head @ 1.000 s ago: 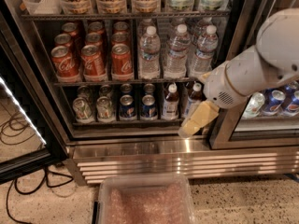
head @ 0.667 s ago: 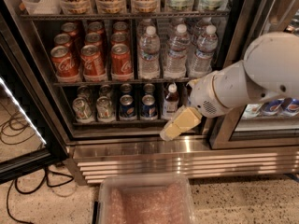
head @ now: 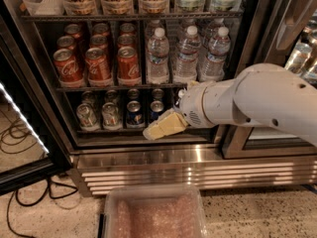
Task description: Pick water bottle from middle shelf of fridge
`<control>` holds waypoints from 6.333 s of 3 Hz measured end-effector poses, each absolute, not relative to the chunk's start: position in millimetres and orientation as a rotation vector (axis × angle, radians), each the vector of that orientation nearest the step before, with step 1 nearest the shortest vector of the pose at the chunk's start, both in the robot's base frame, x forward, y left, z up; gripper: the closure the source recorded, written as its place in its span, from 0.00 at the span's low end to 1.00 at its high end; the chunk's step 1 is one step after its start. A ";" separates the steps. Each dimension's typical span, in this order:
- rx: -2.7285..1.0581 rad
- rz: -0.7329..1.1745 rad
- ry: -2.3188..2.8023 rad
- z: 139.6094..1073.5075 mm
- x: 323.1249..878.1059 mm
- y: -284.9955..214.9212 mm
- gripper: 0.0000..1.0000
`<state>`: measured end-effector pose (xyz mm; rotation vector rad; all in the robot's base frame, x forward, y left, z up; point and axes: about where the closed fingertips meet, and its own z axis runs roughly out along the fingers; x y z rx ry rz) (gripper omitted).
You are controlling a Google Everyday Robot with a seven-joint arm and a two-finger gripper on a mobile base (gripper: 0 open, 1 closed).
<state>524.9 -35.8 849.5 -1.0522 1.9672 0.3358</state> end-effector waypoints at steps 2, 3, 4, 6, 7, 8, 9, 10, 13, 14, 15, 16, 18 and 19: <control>-0.997 0.288 1.918 865.0 540.2 -39.3 0.00; -0.985 0.290 1.895 865.6 540.3 -35.8 0.00; -0.957 0.283 1.866 845.1 539.2 -22.4 0.00; -0.881 0.145 1.691 846.1 577.4 1.2 0.00; -0.779 0.094 1.620 864.8 598.6 -3.0 0.00; -0.596 0.116 1.624 874.5 612.1 -17.5 0.00; -0.450 0.192 1.634 880.3 615.5 -23.0 0.00; -0.450 0.191 1.634 880.3 615.4 -22.9 0.00; -0.462 0.174 1.576 877.8 631.0 -15.8 0.42; -0.462 0.174 1.576 877.6 631.1 -15.8 0.50; -0.462 0.174 1.576 877.8 631.1 -15.7 0.33; -0.433 0.178 1.549 877.8 653.2 -8.8 0.30; -0.412 0.188 1.549 875.8 674.1 -3.6 0.35; -0.404 0.186 1.548 875.9 677.6 -4.8 0.35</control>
Offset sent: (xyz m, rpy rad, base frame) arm 0.0153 -0.0036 0.0152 0.0164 -0.0692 -0.0420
